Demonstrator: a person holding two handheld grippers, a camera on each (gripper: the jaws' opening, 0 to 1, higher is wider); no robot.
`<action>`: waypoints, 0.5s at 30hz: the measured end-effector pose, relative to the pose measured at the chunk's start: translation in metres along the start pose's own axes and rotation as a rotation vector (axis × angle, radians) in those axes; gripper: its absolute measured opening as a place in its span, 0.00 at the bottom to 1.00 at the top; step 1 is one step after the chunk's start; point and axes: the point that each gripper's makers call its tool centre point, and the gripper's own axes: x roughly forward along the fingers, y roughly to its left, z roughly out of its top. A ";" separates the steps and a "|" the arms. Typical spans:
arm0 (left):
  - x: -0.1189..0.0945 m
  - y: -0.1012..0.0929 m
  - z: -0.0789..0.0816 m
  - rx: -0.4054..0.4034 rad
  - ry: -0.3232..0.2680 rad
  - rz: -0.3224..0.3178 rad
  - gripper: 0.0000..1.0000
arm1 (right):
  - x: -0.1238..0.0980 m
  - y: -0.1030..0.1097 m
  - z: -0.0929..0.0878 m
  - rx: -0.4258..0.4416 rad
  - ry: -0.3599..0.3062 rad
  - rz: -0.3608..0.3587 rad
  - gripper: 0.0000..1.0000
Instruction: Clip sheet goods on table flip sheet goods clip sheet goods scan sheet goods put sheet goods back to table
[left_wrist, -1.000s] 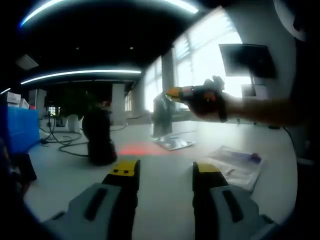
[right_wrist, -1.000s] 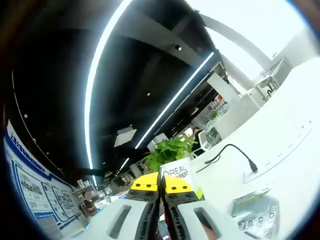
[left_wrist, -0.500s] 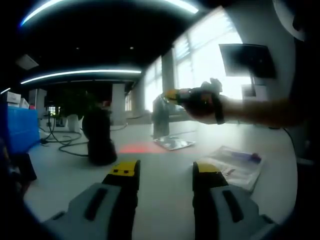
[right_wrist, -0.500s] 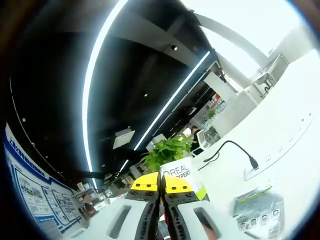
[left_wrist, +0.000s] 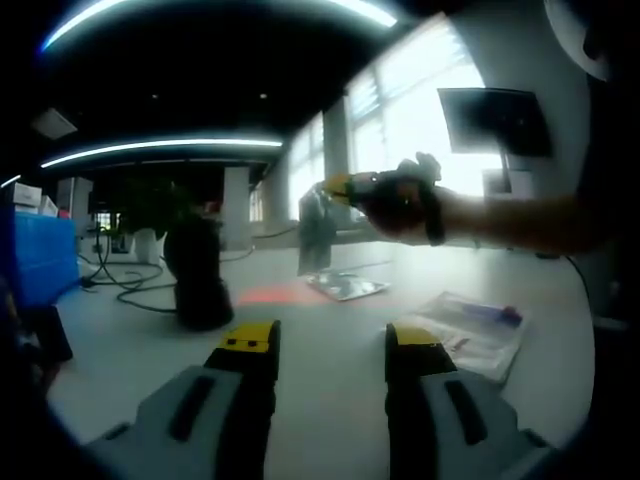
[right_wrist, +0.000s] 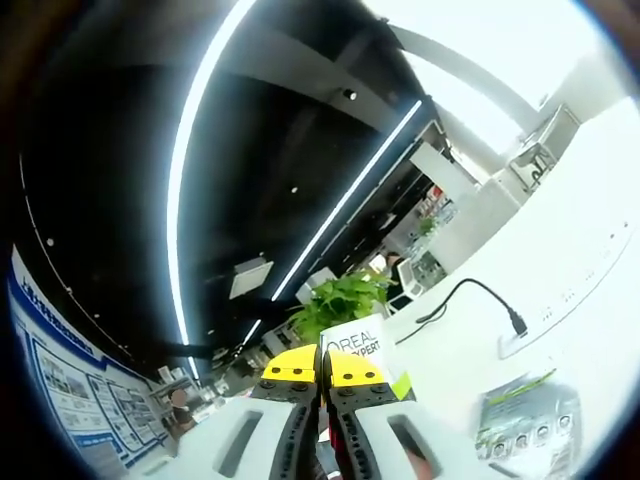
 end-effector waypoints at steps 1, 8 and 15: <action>0.000 0.000 0.000 0.000 0.000 0.000 0.34 | -0.001 0.002 0.001 0.001 0.001 0.004 0.00; 0.000 -0.002 0.001 0.003 0.002 0.000 0.34 | -0.014 0.028 0.012 -0.055 0.020 0.049 0.00; -0.001 0.004 -0.002 0.006 0.001 -0.003 0.34 | -0.024 0.039 0.026 -0.077 0.022 0.060 0.00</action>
